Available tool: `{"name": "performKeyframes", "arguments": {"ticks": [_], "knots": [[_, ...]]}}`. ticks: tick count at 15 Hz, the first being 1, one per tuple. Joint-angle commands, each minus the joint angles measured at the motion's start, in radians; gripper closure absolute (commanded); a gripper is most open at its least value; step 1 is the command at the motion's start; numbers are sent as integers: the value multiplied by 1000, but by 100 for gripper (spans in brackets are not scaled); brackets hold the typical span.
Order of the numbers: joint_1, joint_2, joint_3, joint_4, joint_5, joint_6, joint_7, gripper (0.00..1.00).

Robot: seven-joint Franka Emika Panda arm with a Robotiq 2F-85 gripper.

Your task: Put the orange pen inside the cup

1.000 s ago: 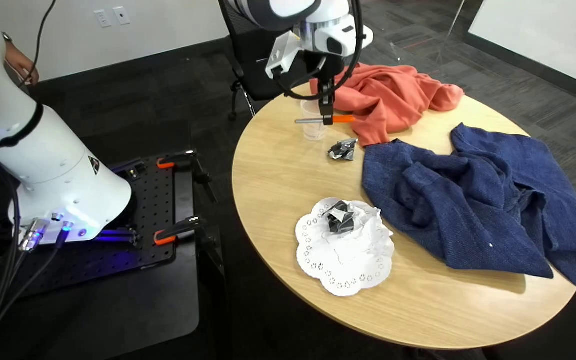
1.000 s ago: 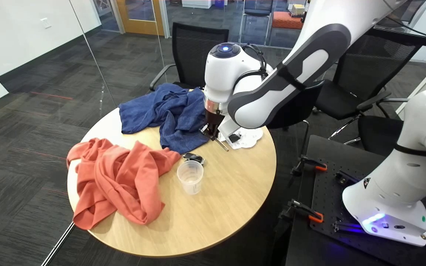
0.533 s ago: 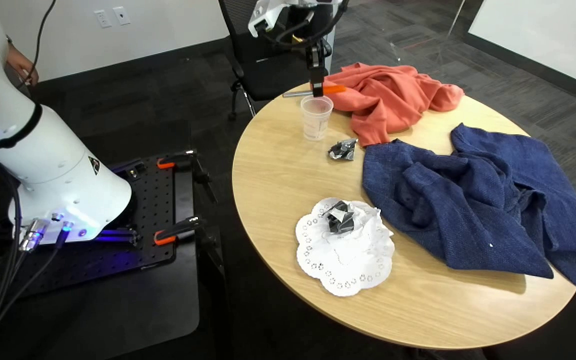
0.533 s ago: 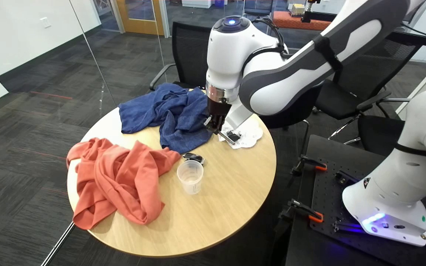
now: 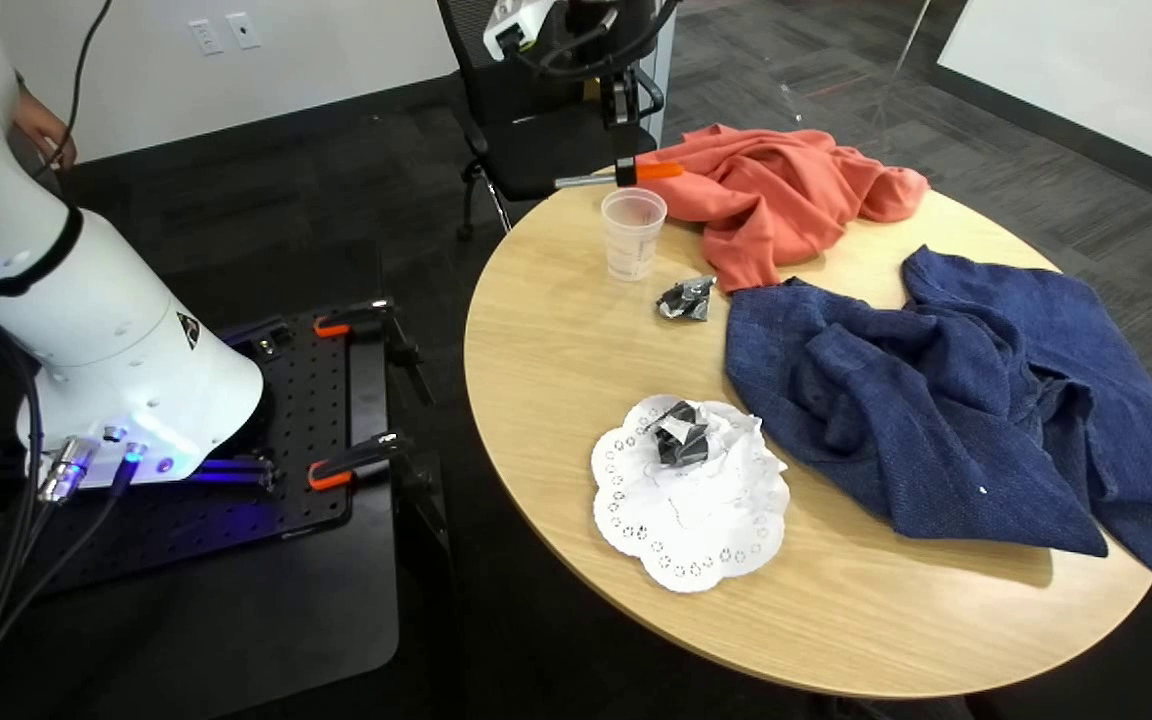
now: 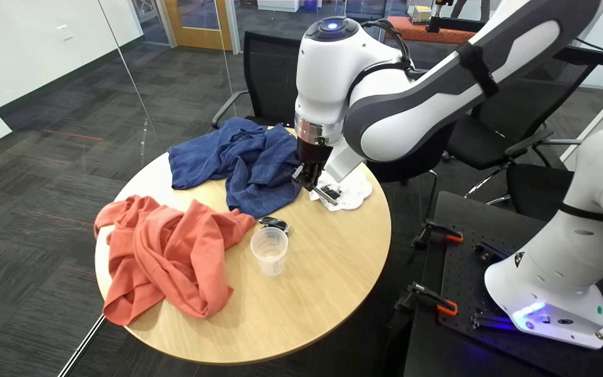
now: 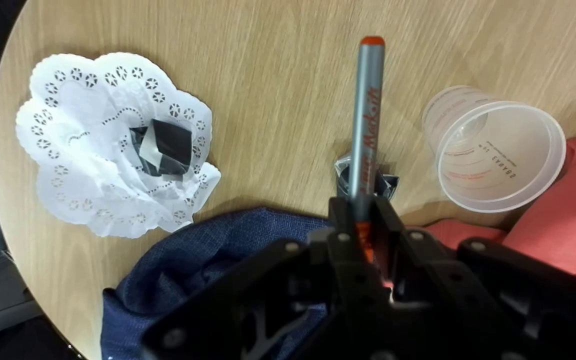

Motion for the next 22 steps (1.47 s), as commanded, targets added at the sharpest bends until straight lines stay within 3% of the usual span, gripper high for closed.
{"name": "performKeyframes", "arguments": {"ticks": [1, 5, 11, 16, 19, 22], "knots": [[-55, 2, 51, -2, -8, 19, -15, 96], [-85, 14, 66, -15, -30, 112, -112, 96], [-109, 32, 75, -56, 76, 320, -446, 96], [-98, 52, 158, -106, 405, 524, -849, 96], [-115, 51, 267, -86, 648, 548, -1099, 96], [-131, 48, 331, -50, 869, 517, -1342, 96]]}}
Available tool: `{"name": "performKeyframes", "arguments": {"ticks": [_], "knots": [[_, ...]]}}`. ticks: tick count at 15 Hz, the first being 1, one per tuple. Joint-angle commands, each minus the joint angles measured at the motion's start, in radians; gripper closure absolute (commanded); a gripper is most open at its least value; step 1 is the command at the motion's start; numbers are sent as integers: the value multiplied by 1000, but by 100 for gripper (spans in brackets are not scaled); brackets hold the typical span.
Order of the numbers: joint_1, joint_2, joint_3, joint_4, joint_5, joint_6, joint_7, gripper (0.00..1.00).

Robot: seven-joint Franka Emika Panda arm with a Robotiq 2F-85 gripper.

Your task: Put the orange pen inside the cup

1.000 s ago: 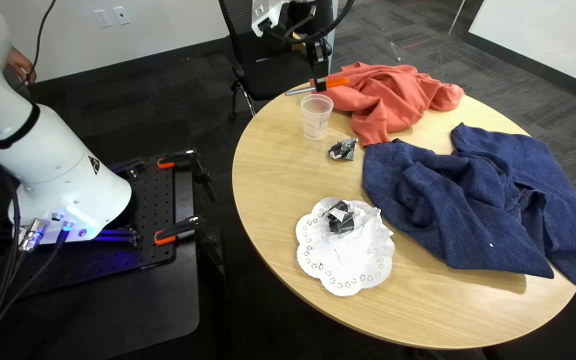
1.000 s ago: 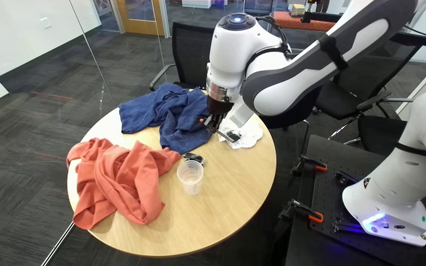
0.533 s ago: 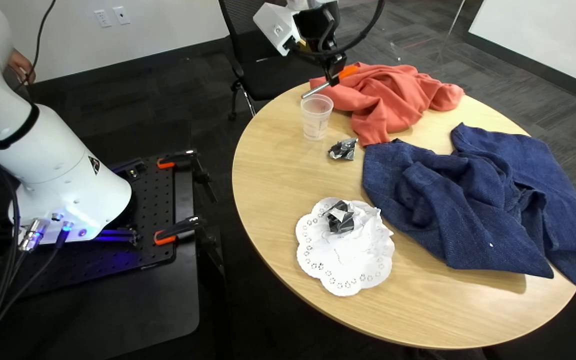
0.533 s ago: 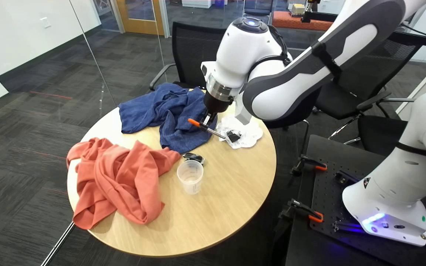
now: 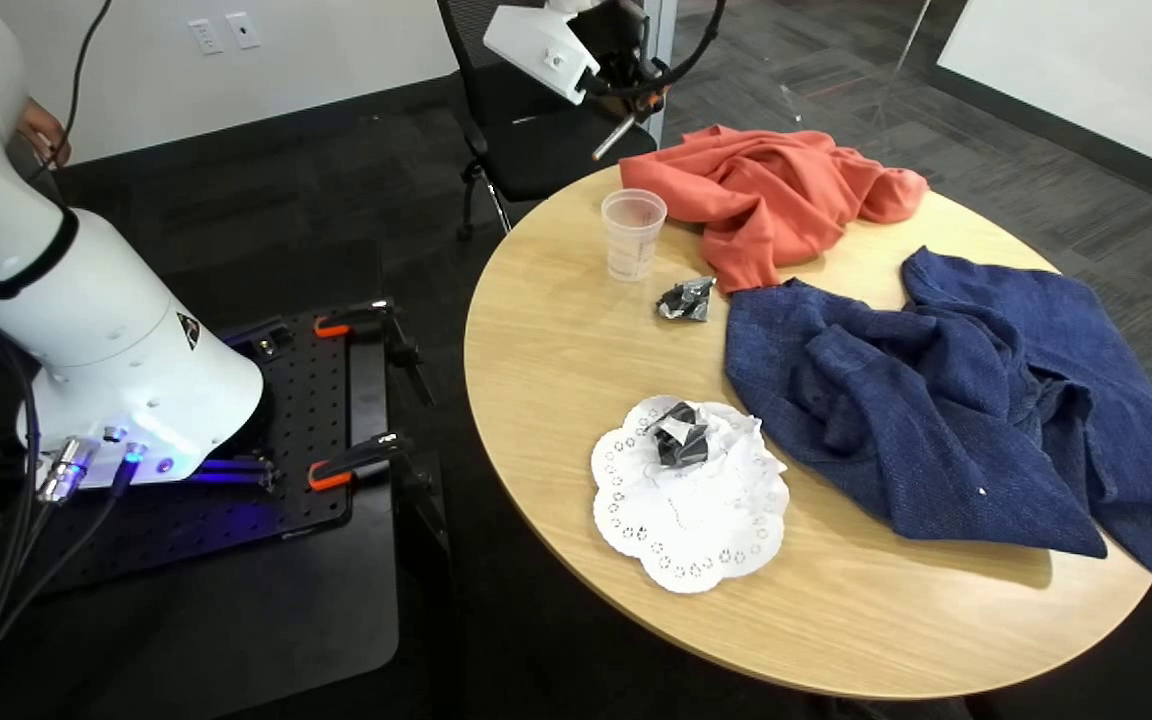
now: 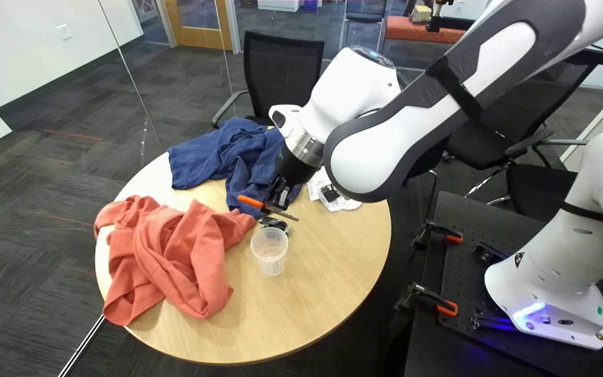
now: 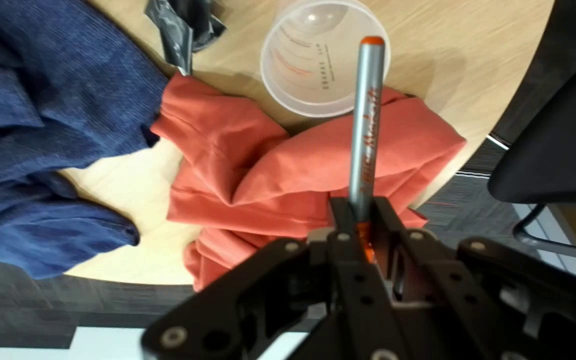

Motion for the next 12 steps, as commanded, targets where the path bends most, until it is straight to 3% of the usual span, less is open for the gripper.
{"name": "performKeyframes", "arguments": {"ticks": [1, 4, 5, 9, 10, 12], "knots": [[-38, -17, 67, 37, 225, -23, -276, 96], [-51, -26, 61, 55, 413, -85, -502, 96], [-21, -5, 55, 44, 333, -26, -390, 86], [-42, -5, 55, 50, 385, -54, -468, 86], [-42, -3, 59, 61, 407, -49, -500, 96], [-47, 14, 64, 88, 461, -43, -578, 96]]}}
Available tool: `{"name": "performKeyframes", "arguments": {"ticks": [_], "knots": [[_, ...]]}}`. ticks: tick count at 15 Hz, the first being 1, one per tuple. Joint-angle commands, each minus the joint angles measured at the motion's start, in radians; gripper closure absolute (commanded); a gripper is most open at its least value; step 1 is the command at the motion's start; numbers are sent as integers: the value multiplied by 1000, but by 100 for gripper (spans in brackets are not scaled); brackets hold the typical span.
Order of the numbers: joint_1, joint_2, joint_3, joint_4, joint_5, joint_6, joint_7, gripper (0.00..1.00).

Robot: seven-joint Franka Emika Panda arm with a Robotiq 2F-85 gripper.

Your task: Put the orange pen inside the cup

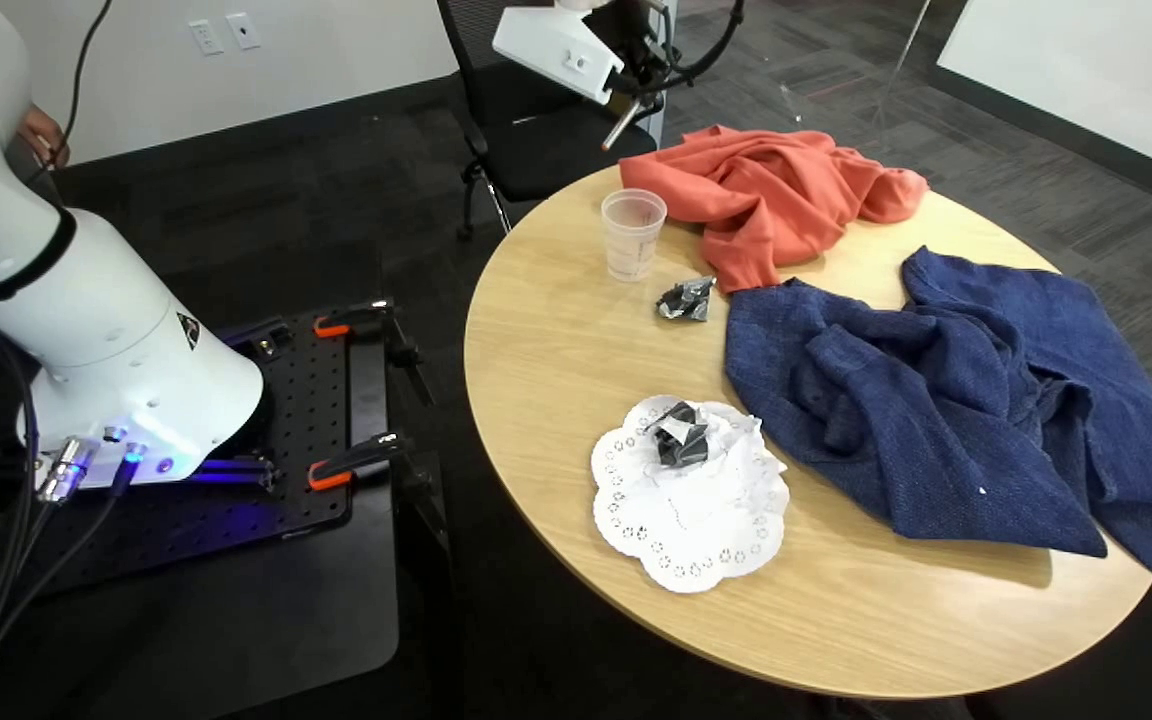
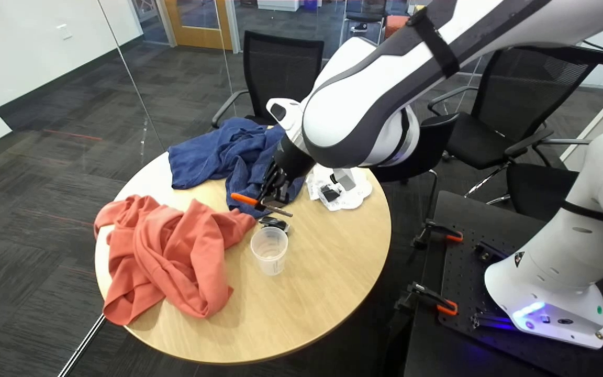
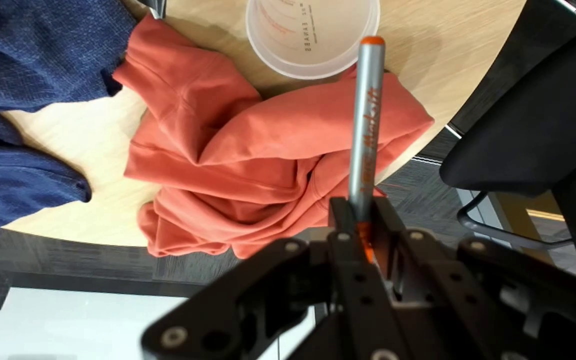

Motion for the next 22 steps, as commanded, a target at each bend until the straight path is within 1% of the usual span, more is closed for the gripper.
{"name": "performKeyframes", "arguments": {"ticks": [1, 7, 14, 18, 22], "knots": [[-10, 28, 9, 48, 103, 14, -146, 96], [-35, 79, 6, 132, 416, -32, -547, 96], [-89, 143, -9, 175, 753, -168, -1002, 96], [-111, 183, -27, 175, 908, -247, -1204, 96], [-125, 225, -43, 177, 1030, -315, -1345, 96]]}}
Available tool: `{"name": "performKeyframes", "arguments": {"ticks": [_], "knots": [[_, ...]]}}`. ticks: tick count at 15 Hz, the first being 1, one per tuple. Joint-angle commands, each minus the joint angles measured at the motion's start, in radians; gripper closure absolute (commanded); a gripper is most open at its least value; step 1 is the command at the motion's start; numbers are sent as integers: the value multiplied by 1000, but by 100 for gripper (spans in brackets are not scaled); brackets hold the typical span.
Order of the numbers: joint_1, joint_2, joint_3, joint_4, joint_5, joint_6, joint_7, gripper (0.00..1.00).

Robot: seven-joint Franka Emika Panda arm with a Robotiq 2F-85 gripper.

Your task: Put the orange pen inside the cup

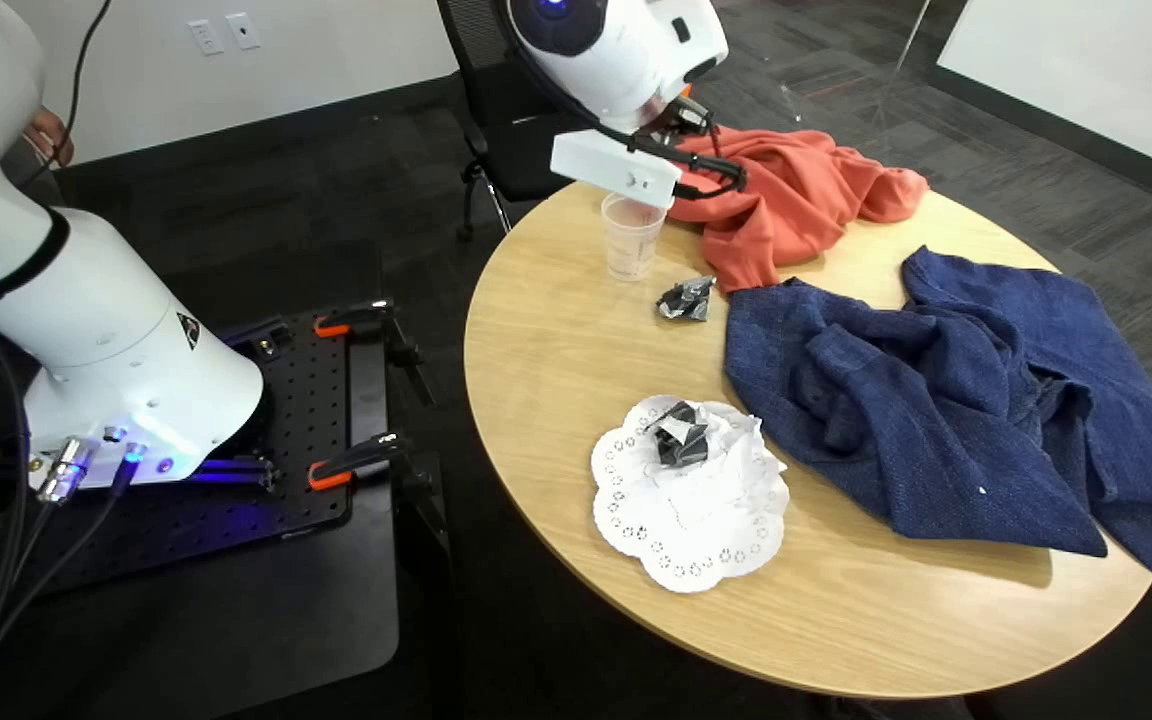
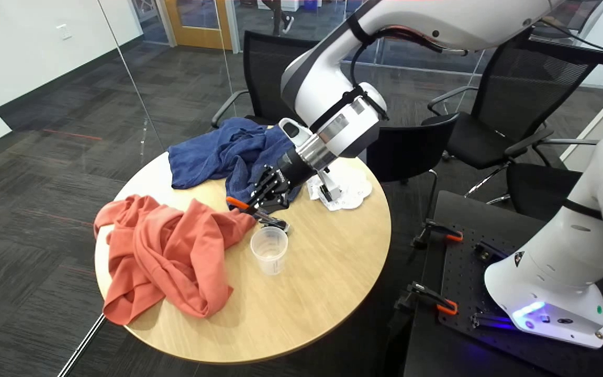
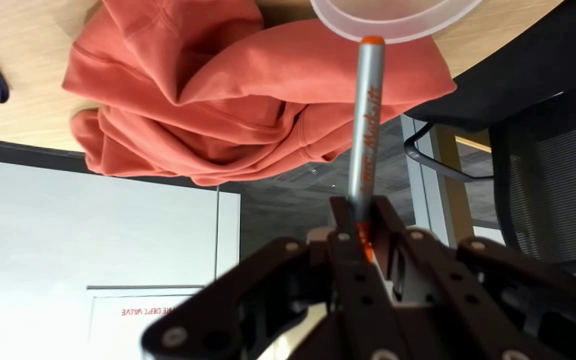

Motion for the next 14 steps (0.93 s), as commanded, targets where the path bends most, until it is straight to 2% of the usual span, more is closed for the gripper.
{"name": "performKeyframes", "arguments": {"ticks": [1, 5, 10, 11, 14], "knots": [[-17, 40, -12, 22, 108, -67, -123, 96], [-16, 72, -20, 22, 144, -109, -161, 96], [-15, 114, -19, 24, 129, -130, -136, 96], [70, 114, -107, 21, 133, -151, -118, 96], [107, 135, -155, 22, 138, -181, -115, 96]]}}
